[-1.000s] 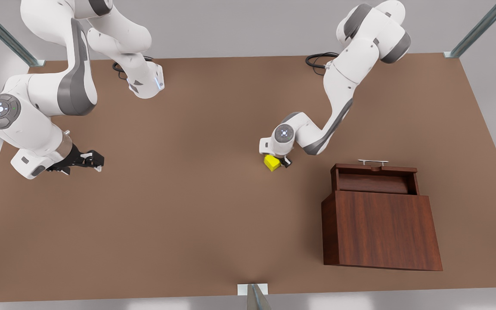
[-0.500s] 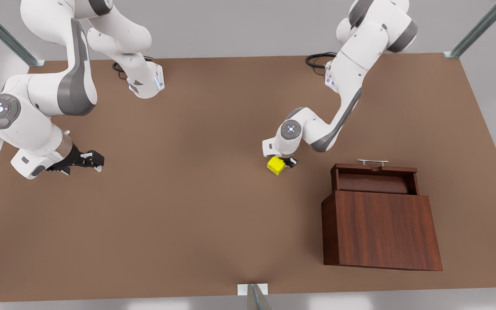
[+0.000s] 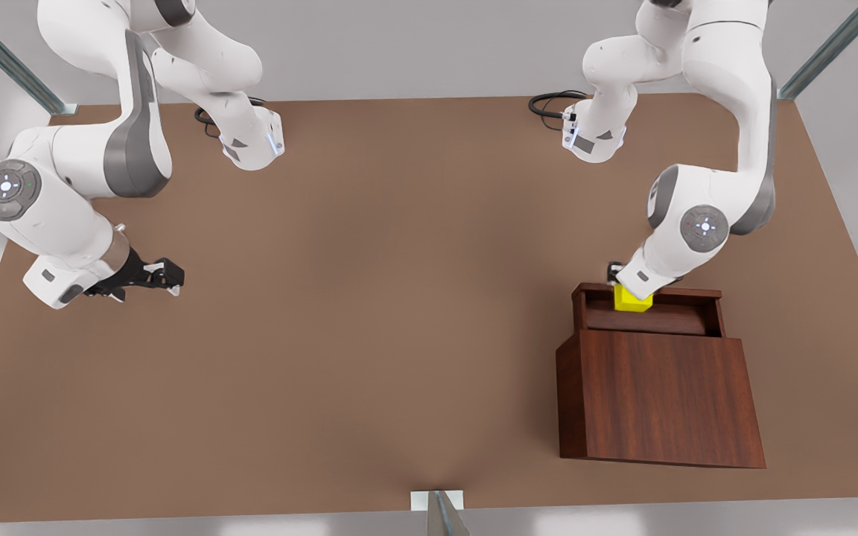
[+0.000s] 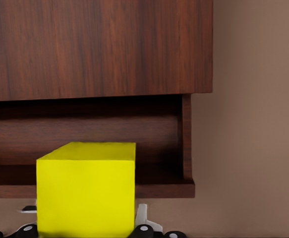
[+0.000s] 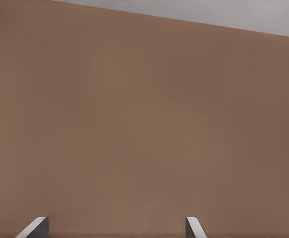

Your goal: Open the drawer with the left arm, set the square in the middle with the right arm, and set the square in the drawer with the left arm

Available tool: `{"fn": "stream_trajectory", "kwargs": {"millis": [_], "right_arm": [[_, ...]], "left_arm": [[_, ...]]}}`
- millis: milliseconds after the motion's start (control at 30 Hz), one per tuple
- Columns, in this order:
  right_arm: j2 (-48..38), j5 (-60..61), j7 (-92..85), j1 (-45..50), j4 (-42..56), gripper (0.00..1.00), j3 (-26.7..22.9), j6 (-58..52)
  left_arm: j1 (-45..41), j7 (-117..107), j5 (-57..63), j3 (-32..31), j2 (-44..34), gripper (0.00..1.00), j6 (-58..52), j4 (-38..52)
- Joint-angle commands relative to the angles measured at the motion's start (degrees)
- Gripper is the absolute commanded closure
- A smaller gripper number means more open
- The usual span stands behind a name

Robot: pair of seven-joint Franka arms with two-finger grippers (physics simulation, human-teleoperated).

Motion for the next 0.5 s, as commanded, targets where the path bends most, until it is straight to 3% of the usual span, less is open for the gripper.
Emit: {"fn": "stream_trajectory", "kwargs": {"millis": [0, 367, 400, 433, 467], "right_arm": [[0.0, 0.0, 0.0, 0.0, 0.0, 0.00, 0.0, 0.0], [-0.1, -0.1, 0.1, 0.0, 0.0, 0.00, 0.0, 0.0], [-0.1, -0.1, 0.1, 0.0, 0.0, 0.00, 0.0, 0.0], [-0.1, -0.1, 0.1, 0.0, 0.0, 0.00, 0.0, -0.1], [-0.1, -0.1, 0.1, 0.0, 0.0, 0.00, 0.0, -0.1]], "left_arm": [[0.5, 0.1, -1.1, 0.1, 0.0, 0.37, 0.0, 0.0], [5.0, -0.2, -1.0, 0.7, 3.8, 0.34, 2.1, 1.9], [5.0, -0.1, -1.0, 0.7, 4.0, 0.31, 2.1, 2.0], [5.0, -0.1, -1.0, 0.7, 4.1, 0.00, 2.1, 2.0], [5.0, -0.6, -1.0, 0.7, 4.1, 0.00, 2.1, 2.0]]}}
